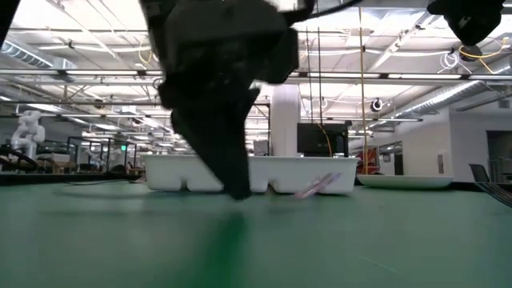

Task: Sort silverware
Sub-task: Put the blue fork into the silverware tray

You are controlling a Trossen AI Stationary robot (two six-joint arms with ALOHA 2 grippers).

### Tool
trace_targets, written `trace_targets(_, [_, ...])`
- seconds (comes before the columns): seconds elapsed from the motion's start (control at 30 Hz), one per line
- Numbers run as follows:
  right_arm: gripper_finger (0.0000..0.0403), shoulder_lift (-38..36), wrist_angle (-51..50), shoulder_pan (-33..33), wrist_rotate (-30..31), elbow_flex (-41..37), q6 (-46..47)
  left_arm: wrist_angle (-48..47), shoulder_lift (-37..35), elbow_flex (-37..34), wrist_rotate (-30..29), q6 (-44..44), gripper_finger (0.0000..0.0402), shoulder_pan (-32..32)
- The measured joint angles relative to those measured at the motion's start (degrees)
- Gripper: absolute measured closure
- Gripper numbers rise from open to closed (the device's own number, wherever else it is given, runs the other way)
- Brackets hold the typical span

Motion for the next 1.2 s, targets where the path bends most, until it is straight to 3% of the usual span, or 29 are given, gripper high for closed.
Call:
trace_targets(0.2, [0.0277, 0.0, 0.0, 0.0, 0.0, 0.0, 0.0, -4.9, 0.0, 7.4, 0.0, -0.5, 0.0391, 1.3])
trace_targets(0.53, [0.0277, 0.0, 0.0, 0.0, 0.0, 0.0, 0.0, -7.5, -0.1, 21.3, -2.7, -10.3, 0.0392, 5.7])
trace_targets(0.73, [0.0277, 0.0, 0.0, 0.0, -0.2, 0.0, 0.0, -10.8, -0.1, 22.5, -3.1, -13.0, 0.0392, 10.9])
trace_targets(0.93, [0.0277, 0.0, 0.0, 0.0, -1.5, 0.0, 0.0, -22.2, -0.1, 22.5, -6.7, -15.1, 0.0393, 17.9])
trace_targets(1.2, [0.0277, 0.0, -0.2, 0.0, -1.8, 0.0, -0.5, -24.5, 0.2, 22.5, -9.2, -21.6, 0.0393, 27.1])
